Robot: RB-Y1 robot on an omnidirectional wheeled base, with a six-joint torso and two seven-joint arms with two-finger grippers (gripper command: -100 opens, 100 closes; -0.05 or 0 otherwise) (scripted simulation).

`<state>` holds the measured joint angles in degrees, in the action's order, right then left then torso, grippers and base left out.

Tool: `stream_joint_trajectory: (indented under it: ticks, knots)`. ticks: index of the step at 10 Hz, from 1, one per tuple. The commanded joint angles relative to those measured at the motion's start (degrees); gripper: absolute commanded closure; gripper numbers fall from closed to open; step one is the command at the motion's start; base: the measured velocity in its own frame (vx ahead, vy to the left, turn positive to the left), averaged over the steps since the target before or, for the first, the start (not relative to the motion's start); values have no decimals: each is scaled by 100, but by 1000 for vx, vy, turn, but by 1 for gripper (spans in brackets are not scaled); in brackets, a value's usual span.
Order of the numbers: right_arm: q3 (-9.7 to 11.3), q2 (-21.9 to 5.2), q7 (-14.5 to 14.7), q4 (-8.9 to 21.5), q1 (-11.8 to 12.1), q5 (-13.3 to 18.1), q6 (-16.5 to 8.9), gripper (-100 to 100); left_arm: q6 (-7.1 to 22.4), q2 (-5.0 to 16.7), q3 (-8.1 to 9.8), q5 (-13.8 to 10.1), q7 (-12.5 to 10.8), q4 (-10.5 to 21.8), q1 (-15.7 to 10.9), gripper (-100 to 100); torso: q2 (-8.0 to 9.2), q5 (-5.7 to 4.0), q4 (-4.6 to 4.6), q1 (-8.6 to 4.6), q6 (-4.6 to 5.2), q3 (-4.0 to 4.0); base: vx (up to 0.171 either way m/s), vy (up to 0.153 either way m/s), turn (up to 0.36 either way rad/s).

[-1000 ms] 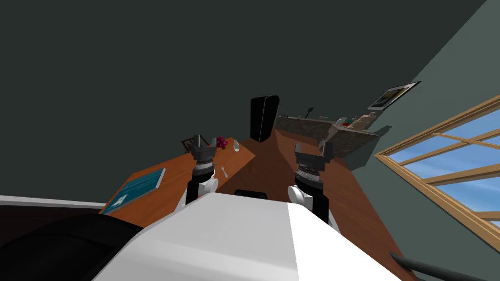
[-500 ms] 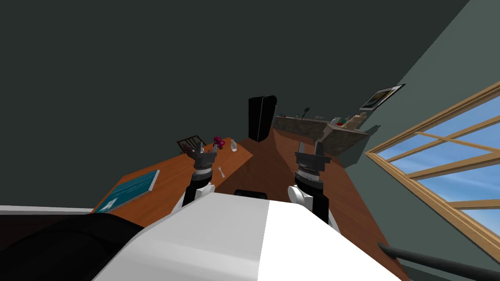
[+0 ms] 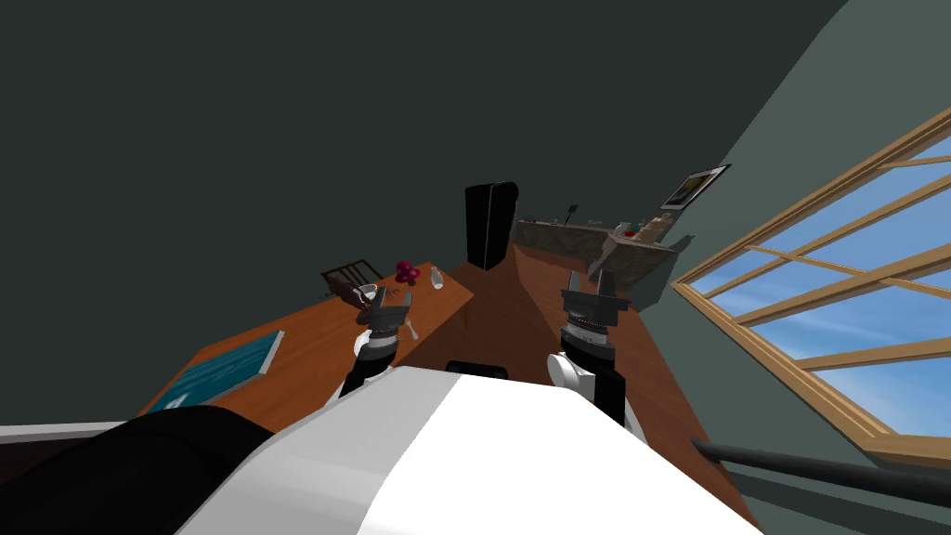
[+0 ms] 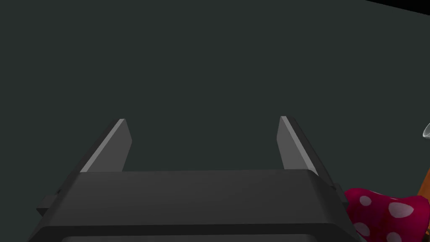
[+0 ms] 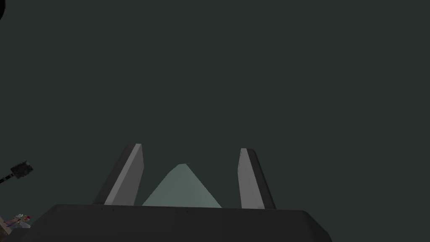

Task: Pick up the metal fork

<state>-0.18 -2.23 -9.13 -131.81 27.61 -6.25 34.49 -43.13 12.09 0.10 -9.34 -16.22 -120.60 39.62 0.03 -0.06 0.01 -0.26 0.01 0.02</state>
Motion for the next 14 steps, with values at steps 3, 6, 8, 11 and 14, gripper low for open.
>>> stream_joint_trajectory:
  ticks: [3, 6, 8, 11, 14]
  knots:
    - [0, 0, 0, 0, 0, 0, 0, 0, -235, 300, 34, -175, -301, 561, 387, -100, -2, -2, 0, -3, 0, -1, 8, -74, -130]
    - [-1, 0, 0, 0, 1, 0, 0, 0, -378, 529, 24, -268, -539, 938, 708, -100, -1, 2, 0, 12, -2, 0, 7, -45, -121]
    - [-1, 0, 0, 0, 1, 0, 0, 0, -430, 643, 14, -300, -660, 1190, 866, -100, -3, 3, 0, 16, -2, -2, 13, -36, -107]
    - [0, 0, 0, 0, 0, 0, 0, 0, -466, 755, 2, -322, -781, 1583, 1023, -100, -3, 1, 0, 10, 1, -2, 14, -41, -114]
    - [-1, -1, 0, 0, 1, 0, 0, 0, -489, 977, -31, -332, -1023, 2008, 1329, -100, -5, 3, 0, 17, -2, -3, 22, -34, -159]
